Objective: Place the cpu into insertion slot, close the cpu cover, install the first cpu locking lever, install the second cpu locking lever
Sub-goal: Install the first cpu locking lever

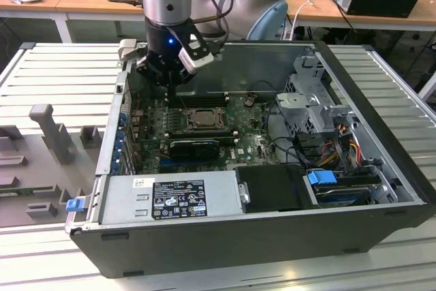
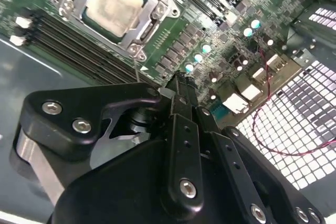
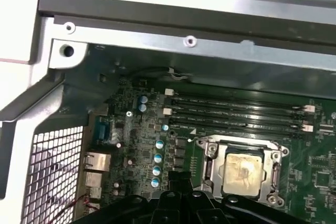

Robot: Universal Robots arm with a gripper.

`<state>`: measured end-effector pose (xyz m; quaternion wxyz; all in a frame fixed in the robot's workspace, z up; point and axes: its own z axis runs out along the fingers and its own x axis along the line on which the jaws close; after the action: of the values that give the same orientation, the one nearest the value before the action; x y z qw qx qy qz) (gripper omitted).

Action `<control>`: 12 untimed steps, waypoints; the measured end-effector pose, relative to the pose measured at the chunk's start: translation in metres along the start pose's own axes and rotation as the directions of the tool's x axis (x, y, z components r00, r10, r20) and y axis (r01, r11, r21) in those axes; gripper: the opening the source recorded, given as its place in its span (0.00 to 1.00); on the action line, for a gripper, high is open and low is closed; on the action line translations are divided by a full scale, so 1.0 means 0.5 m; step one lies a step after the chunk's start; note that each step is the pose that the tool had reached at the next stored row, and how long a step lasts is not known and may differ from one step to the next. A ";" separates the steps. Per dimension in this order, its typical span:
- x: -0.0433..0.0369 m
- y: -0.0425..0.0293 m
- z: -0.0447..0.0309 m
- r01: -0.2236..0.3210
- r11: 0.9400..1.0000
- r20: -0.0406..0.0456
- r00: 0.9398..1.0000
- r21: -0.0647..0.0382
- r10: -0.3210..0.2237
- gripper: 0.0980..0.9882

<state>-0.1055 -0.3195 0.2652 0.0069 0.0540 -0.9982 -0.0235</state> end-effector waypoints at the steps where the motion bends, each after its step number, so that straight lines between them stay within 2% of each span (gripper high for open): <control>1: 0.004 0.000 0.004 0.000 1.000 0.000 1.000 0.000 0.000 0.01; 7: 0.010 0.006 0.013 0.000 1.000 0.000 1.000 0.000 0.000 0.01; 12: 0.008 0.025 0.016 0.000 1.000 0.000 1.000 0.000 0.000 0.01</control>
<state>-0.1107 -0.3073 0.2579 0.0069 0.0540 -0.9982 -0.0235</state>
